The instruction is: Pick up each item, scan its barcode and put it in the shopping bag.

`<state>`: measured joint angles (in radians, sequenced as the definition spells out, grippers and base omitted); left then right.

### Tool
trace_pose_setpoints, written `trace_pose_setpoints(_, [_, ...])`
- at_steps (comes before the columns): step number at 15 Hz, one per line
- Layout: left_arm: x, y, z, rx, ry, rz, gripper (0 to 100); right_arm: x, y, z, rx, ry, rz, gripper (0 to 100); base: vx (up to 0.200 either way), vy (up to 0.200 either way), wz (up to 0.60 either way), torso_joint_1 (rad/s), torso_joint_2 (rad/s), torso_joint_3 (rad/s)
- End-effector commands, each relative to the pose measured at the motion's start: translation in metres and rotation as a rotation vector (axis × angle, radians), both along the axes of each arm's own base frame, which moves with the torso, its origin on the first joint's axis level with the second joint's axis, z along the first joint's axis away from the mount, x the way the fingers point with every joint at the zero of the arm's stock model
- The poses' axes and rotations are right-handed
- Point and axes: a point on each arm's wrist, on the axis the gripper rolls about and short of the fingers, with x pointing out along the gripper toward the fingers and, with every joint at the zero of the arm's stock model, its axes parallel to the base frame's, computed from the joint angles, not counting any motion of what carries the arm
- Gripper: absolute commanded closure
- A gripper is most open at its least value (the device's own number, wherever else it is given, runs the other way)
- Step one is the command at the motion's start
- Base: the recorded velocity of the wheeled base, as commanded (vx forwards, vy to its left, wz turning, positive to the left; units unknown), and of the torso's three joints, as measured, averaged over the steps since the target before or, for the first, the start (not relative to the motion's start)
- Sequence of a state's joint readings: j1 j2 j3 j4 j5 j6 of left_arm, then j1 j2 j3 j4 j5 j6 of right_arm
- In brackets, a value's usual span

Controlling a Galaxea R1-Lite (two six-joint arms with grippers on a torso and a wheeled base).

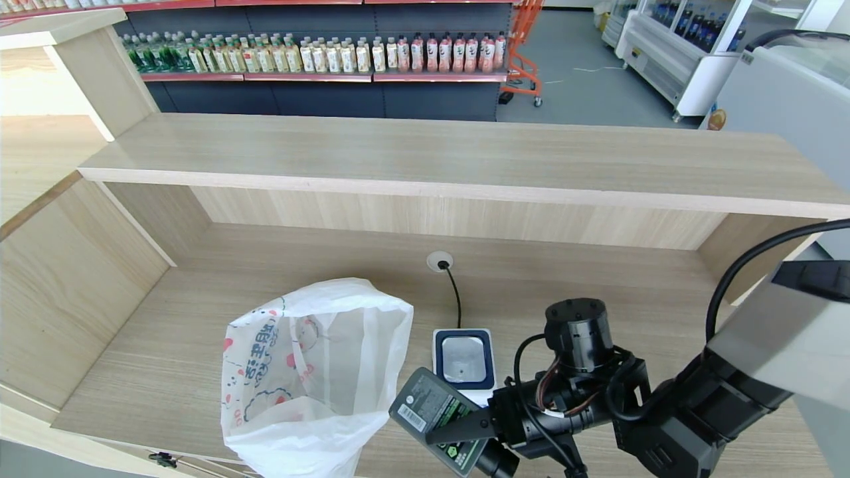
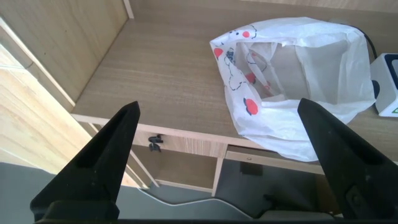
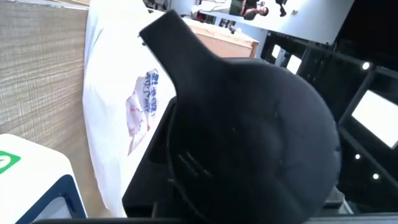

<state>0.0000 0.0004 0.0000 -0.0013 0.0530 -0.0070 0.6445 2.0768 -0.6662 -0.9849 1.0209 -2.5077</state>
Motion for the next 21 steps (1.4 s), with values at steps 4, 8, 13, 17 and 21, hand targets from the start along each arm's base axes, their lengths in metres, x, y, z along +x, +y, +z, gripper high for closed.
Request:
trace_pose_setpoints(4, [0.0,0.0,0.0,-0.001,-0.001,0.001,0,0.0,0.002,-0.002,0.006,-0.014,0.021,100,0.0,0.0,0.0,0.0,0.0,0.0])
trace_pose_setpoints(8, [0.0,0.0,0.0,-0.001,-0.001,0.001,0,0.005,0.004,-0.001,0.026,-0.041,0.048,100,0.0,0.0,0.0,0.0,0.0,0.0])
trace_pose_setpoints(13, [0.0,0.0,0.0,0.001,-0.001,0.001,0,0.011,0.007,0.003,0.045,-0.058,0.056,100,0.0,0.0,0.0,0.0,0.0,0.0])
trace_pose_setpoints(17, [0.0,0.0,0.0,-0.001,-0.001,0.001,0,0.013,0.008,0.008,0.06,-0.072,0.065,100,0.0,0.0,0.0,0.0,0.0,0.0])
trace_pose_setpoints(21, [0.0,0.0,0.0,-0.001,-0.001,0.001,0,0.013,0.009,0.009,0.077,-0.073,0.097,100,0.0,0.0,0.0,0.0,0.0,0.0])
